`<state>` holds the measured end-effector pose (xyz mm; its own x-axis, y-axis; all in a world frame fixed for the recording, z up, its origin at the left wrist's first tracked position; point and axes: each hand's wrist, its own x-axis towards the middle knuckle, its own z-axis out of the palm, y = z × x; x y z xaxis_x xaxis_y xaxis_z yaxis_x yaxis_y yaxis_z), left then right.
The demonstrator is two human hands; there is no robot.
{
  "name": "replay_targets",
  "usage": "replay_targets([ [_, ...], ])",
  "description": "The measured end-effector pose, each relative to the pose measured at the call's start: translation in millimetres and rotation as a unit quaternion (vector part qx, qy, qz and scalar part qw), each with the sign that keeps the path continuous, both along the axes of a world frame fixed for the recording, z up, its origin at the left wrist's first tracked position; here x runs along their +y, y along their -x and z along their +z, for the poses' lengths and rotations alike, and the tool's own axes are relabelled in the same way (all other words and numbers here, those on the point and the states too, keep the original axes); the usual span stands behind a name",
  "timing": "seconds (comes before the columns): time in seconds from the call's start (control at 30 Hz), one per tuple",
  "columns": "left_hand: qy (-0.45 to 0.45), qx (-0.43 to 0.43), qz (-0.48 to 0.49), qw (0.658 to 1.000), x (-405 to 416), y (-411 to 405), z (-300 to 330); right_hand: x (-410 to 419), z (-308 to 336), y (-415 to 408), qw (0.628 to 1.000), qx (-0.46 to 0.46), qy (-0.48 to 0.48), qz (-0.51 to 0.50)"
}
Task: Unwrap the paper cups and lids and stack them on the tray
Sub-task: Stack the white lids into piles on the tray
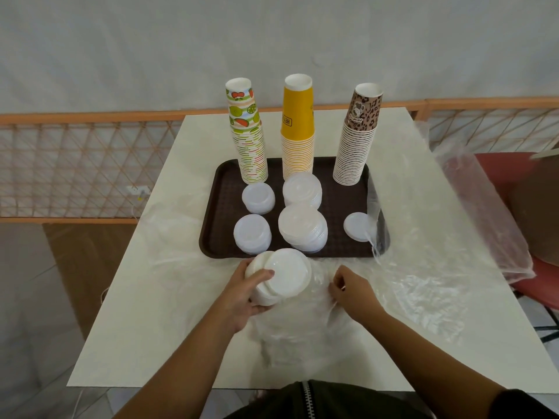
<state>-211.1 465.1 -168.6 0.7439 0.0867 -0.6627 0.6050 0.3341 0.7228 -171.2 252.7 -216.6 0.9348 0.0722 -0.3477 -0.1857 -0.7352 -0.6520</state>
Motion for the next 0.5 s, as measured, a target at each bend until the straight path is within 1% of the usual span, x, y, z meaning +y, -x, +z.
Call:
replay_targets([
  [0.03, 0.007, -0.004, -0.004, 1.0, 4.2, -0.8, 1.8, -0.5, 1.1, -1.0, 1.0, 0.011, -0.008, 0.002],
  [0.1, 0.014, -0.019, -0.012, 1.0, 12.1, -3.2, 2.5, -1.1, 6.0, -2.7, 0.998, 0.022, -0.045, -0.025],
  [0.13, 0.016, -0.029, -0.014, 0.999, 15.0, -4.5, 1.8, -1.8, 9.4, -3.1, 0.997, 0.0, -0.059, -0.051],
  [0.2, 0.026, -0.028, -0.012, 0.999, 15.6, -6.8, 4.1, -0.6, 21.0, 0.7, 0.987, -0.118, -0.073, -0.077],
  [0.23, 0.021, -0.022, -0.013, 0.999, 13.2, -7.3, 6.1, 2.5, 29.7, 3.3, 0.978, -0.177, -0.096, -0.062],
  [0.27, -0.003, -0.018, -0.014, 1.0, 8.6, -7.5, 6.5, 7.3, 39.2, 5.7, 0.97, -0.203, -0.132, -0.024],
  [0.33, -0.049, -0.021, 0.003, 0.999, -4.7, -6.1, 3.5, 21.7, 52.7, 13.9, 0.962, -0.177, -0.185, 0.096],
  [0.37, -0.051, -0.023, 0.031, 0.998, -13.2, -5.1, 2.0, 28.8, 52.1, 18.3, 0.958, -0.161, -0.178, 0.156],
  [0.43, -0.045, -0.028, 0.081, 0.995, -29.7, -1.9, -1.8, 39.6, 42.6, 26.1, 0.952, -0.153, -0.112, 0.242],
  [0.5, -0.095, -0.032, 0.089, 0.991, -41.3, 0.4, -6.3, 43.3, 27.9, 31.6, 0.951, -0.143, -0.051, 0.269],
])
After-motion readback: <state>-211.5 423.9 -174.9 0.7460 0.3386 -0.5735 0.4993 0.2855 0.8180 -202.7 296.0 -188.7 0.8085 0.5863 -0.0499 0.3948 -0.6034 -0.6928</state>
